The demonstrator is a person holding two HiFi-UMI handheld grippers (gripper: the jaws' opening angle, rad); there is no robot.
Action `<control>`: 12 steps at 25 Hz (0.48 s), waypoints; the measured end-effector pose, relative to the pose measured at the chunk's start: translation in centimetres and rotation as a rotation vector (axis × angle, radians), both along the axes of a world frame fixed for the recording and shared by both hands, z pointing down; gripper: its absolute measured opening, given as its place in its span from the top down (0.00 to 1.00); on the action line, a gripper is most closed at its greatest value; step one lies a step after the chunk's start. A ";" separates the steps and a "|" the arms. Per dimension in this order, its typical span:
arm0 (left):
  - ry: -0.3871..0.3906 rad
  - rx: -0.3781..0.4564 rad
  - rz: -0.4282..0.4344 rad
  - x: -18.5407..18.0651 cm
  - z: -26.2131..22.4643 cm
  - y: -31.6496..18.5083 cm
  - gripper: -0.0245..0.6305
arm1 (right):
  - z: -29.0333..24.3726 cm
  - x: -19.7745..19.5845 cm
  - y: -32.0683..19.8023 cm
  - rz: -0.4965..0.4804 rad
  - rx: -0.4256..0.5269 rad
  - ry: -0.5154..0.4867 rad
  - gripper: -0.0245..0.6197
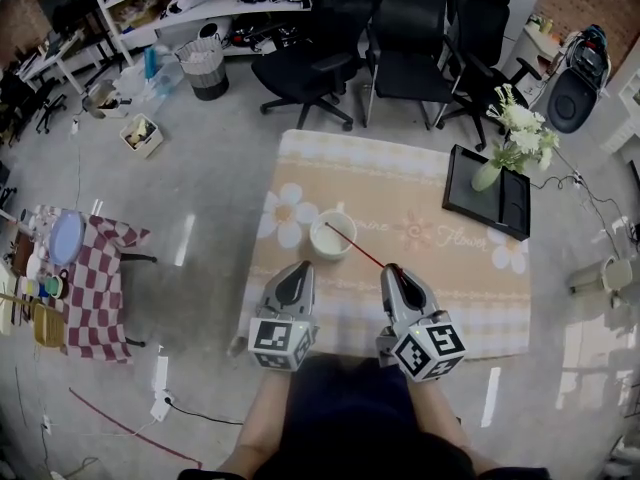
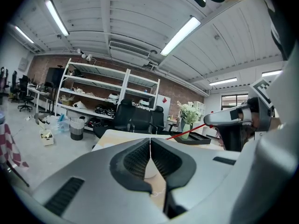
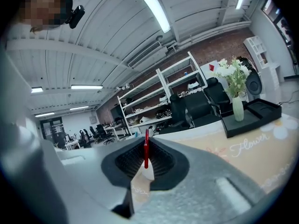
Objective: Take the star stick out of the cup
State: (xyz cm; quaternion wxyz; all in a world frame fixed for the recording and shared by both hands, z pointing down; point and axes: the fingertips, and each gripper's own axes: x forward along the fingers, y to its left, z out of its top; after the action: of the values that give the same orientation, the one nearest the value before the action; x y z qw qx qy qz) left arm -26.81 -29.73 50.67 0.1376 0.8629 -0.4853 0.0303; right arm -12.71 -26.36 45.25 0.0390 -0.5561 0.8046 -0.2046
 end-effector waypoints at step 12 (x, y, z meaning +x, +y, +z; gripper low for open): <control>-0.007 0.028 0.038 2.6 -1.5 -0.5 0.94 | -1.9 3.4 0.3 0.066 0.050 -0.030 0.94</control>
State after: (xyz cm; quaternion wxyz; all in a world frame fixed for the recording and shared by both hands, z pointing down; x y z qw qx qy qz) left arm -24.19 -30.22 49.16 0.1230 0.8737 -0.4698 0.0291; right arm -9.31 -26.11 43.39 0.0716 -0.5782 0.7899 -0.1913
